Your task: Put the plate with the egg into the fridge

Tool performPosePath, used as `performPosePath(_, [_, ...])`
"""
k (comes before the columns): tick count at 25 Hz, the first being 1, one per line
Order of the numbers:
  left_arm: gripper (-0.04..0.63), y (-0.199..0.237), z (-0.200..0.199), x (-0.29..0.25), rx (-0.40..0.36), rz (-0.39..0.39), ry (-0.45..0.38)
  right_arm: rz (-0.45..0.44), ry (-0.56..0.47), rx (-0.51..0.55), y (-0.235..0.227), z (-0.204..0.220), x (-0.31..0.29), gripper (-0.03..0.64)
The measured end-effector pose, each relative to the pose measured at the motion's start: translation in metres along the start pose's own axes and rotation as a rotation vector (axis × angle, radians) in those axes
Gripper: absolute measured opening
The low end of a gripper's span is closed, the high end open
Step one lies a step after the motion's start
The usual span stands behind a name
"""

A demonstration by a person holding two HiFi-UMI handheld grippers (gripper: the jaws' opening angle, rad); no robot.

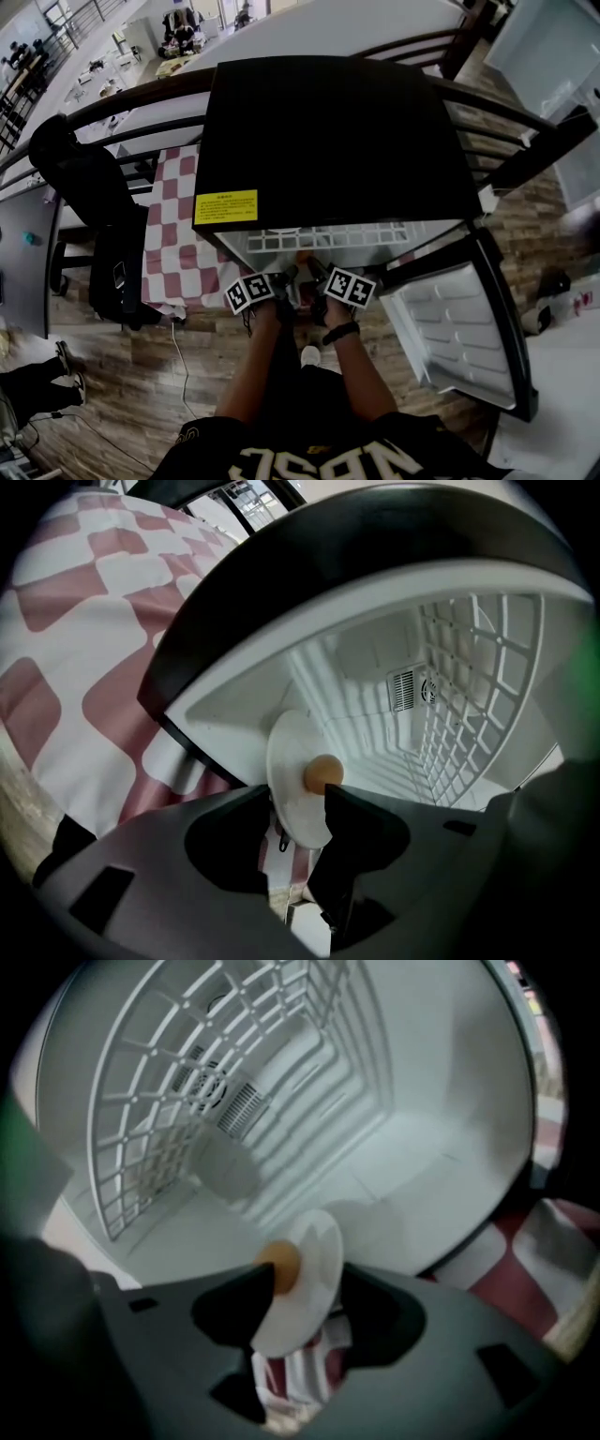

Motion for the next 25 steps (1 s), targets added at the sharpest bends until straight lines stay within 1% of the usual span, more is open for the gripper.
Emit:
performPosePath(2, [0.189, 0.0, 0.001, 0.001, -0.028, -0.016, 0.0, 0.02, 0.025, 0.055, 0.0, -0.001, 0.001, 0.242])
performPosePath(4, [0.189, 0.0, 0.001, 0.002, -0.071, -0.028, 0.012, 0.05, 0.034, 0.086, -0.003, -0.001, 0.005, 0.249])
performPosePath(8, [0.192, -0.002, 0.002, 0.005, -0.156, -0.051, 0.037, 0.066, 0.009, 0.1, -0.011, -0.001, 0.013, 0.249])
performPosePath(12, [0.193, -0.003, 0.005, 0.009, -0.237, -0.077, 0.044, 0.089, -0.02, 0.157, -0.017, -0.005, 0.024, 0.249])
performPosePath(15, [0.193, -0.003, 0.009, 0.015, -0.329, -0.099, 0.04, 0.081, -0.038, 0.207, -0.018, -0.004, 0.033, 0.249])
performPosePath(20, [0.192, -0.006, 0.02, 0.025, -0.478, -0.081, -0.002, 0.037, -0.055, 0.335, -0.013, 0.007, 0.047, 0.249])
performPosePath(25, [0.19, -0.003, 0.034, 0.034, -0.713, -0.142, -0.076, 0.025, -0.059, 0.47, -0.007, 0.027, 0.054, 0.247])
Point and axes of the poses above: the fingertips, and each gripper's own axes: x backward along the fingers, y to its left, z out of its underside, the point moved 7 cm from there along x, backward along the fingers, and after that the axes turned 4 degrees about -z, right-handed, at the moved point
